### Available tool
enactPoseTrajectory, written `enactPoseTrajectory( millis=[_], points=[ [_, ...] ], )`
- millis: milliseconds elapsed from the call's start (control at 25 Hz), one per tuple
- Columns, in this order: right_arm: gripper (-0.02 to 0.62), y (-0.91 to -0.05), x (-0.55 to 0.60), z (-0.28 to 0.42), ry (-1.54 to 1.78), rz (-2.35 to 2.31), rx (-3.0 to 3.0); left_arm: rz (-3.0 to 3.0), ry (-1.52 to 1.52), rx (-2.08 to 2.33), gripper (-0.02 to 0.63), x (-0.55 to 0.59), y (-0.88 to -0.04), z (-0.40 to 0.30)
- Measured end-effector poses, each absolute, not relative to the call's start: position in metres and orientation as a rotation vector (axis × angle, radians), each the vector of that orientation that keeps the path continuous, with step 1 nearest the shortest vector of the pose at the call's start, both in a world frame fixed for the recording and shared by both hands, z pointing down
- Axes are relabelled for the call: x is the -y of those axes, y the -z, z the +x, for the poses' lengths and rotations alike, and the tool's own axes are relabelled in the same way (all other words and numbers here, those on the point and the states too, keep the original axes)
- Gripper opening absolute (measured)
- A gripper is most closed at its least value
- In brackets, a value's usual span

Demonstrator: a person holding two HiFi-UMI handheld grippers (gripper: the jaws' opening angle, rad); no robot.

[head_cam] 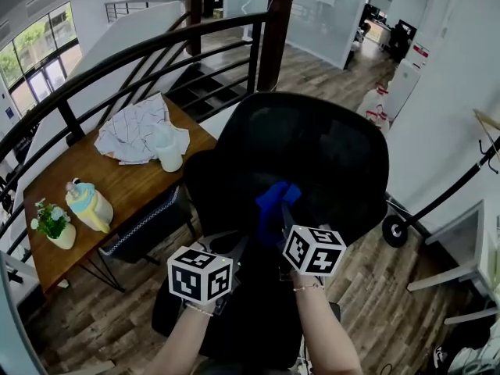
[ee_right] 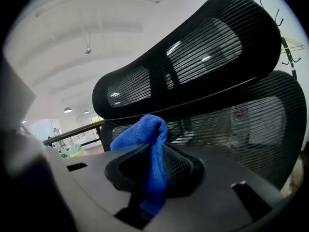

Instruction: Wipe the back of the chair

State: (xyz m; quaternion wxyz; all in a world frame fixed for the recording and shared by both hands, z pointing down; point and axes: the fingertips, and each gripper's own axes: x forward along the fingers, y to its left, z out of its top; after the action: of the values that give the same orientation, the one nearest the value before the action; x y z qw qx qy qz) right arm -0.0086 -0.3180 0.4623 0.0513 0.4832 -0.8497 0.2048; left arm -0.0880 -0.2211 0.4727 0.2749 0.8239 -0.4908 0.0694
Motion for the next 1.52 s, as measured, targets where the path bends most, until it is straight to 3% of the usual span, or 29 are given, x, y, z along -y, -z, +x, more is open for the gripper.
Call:
enactPoseTrajectory(
  millis=[960,1520],
  points=[
    [0.090,-0.468,0.301,0.233,-0.630,2.003,2.242,2.430,-0.317,0.953,0.034,0.244,-0.467,0.067],
    [0.069,-0.453,0.256,0.250,-0.571,2.011,2.275,2.443,-0.334,0.895,0.034,0.233,-0.470,0.091]
  ],
)
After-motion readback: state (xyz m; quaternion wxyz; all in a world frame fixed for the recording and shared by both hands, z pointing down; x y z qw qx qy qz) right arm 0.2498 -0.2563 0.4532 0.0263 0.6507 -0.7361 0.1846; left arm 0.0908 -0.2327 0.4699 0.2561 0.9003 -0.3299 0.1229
